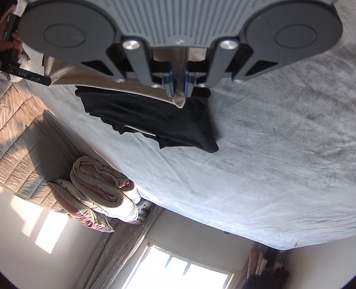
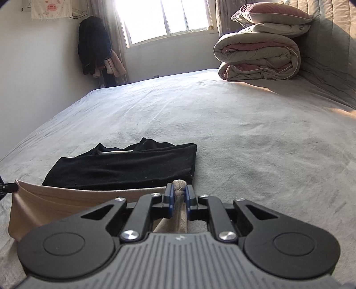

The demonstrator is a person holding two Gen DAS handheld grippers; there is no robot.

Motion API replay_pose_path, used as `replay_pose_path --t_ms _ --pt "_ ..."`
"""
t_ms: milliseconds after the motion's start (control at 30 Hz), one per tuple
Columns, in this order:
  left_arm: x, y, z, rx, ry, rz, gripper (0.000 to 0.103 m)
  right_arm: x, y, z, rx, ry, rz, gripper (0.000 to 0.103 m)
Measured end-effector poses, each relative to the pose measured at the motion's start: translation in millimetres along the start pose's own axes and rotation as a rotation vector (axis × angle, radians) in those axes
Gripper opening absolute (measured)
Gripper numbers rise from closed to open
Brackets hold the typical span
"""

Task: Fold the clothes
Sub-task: 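Lay the hem down and open both grippers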

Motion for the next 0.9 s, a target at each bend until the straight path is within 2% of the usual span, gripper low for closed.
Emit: replay_pose_path --t_ms 267,400,467,500,567,667,767,900 --pt "9 0 -33 0.053 -0.102 0.024 0.009 0 1 -29 0.022 0.036 0.012 0.009" --pt "10 4 -49 0.091 -0.14 -0.003 0.011 0 12 -48 0.096 0.051 0.03 0.01" --pt "9 3 -48 0.089 -0.144 -0.008 0.012 0 15 -49 0.106 0.054 0.042 0.011" --pt "7 1 -45 0.078 -0.142 -0.011 0.012 1 14 -47 0.102 0.054 0.05 0.018" --pt "3 -2 -39 0.055 -0.138 -0.02 0.017 4 10 -43 0.094 0.055 0.066 0.023" --pt "-10 -4 -31 0.015 -0.13 -0.084 0.02 12 6 -38 0.076 0.041 0.094 0.035" --pt "-26 0 -31 0.023 -0.086 -0.165 0.026 23 3 -35 0.066 0.015 0.126 0.036" --pt "-48 15 -47 0.089 -0.049 -0.289 0.027 40 3 -37 0.076 -0.045 0.164 0.036"
Point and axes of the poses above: each gripper's, at about its wrist camera, not at the fingertips, and z roughly against the way its jaws point, x to its left, y to its underside, the point moved 2 cm from there along -z, roughly the way its jaws point, and after that the axes turned 6 degrees about z, right-handed, at the moved point
